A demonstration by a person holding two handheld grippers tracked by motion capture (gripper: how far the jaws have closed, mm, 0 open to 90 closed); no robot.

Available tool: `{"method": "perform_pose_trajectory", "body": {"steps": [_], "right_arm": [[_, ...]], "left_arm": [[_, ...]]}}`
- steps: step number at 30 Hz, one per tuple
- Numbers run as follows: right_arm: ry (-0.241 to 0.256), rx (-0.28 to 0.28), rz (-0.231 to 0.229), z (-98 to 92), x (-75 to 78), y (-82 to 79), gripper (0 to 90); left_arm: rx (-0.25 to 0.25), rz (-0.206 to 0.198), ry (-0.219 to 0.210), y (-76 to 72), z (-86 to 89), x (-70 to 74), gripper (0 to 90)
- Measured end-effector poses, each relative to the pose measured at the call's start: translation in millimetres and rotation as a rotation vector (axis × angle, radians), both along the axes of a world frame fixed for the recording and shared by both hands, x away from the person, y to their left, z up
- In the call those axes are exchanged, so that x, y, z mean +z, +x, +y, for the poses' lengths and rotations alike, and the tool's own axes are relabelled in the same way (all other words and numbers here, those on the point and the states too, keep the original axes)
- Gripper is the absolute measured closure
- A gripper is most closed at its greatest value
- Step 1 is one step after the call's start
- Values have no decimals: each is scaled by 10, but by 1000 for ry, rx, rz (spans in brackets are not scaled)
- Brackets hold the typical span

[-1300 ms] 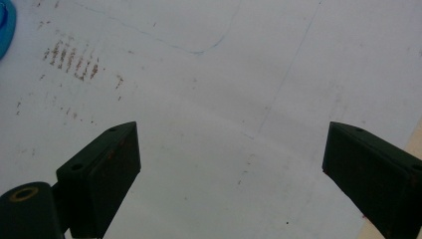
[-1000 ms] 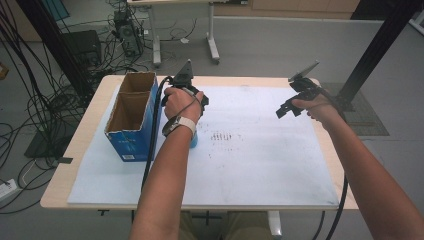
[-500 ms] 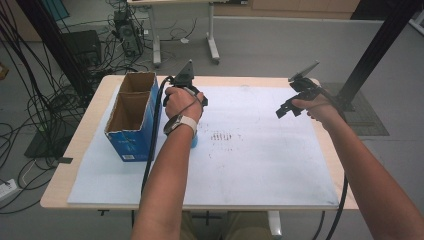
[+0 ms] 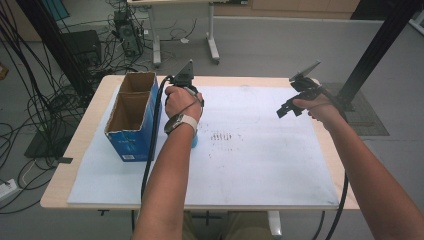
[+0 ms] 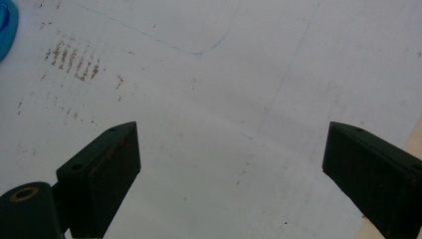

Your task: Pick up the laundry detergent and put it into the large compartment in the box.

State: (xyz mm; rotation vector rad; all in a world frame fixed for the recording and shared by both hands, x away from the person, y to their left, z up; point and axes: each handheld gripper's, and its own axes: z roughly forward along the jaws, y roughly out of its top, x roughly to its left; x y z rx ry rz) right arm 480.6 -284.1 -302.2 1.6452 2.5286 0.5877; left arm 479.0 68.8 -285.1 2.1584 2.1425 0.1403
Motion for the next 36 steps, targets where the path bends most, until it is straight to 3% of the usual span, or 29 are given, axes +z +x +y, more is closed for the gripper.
{"method": "perform_pose_trajectory", "body": {"steps": [36], "right_arm": [[-3,2,1,4,0,-12,80]], "left_arm": [[-26,5,9,6,-2,-2,369]]}}
